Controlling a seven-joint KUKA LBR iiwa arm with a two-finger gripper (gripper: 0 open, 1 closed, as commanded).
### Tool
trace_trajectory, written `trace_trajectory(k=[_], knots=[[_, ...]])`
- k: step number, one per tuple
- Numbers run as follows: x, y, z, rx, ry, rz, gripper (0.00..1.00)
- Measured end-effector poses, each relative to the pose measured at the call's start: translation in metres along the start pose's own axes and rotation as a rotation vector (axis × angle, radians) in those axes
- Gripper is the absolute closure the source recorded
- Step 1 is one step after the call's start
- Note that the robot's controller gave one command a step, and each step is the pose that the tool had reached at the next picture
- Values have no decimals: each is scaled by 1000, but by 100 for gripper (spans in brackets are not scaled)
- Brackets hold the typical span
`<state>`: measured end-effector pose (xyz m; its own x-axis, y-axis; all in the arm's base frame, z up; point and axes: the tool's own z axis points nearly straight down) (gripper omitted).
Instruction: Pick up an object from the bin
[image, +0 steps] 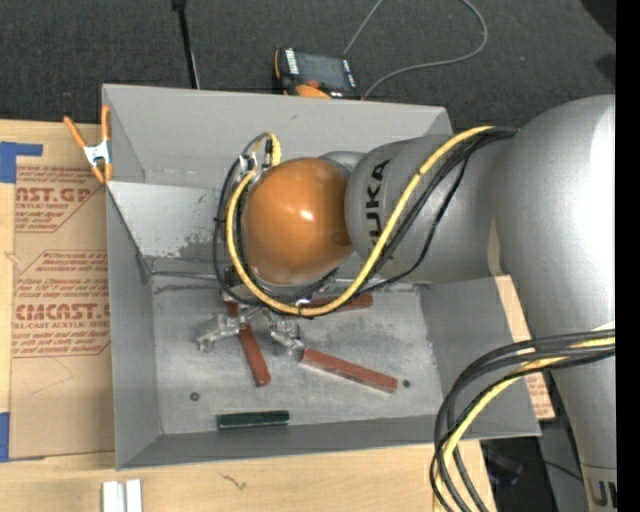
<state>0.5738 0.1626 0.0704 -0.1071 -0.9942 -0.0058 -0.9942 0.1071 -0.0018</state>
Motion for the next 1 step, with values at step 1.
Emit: trace_trajectory(k=[1], knots=[[0, 0, 0, 0, -1, 0, 100]])
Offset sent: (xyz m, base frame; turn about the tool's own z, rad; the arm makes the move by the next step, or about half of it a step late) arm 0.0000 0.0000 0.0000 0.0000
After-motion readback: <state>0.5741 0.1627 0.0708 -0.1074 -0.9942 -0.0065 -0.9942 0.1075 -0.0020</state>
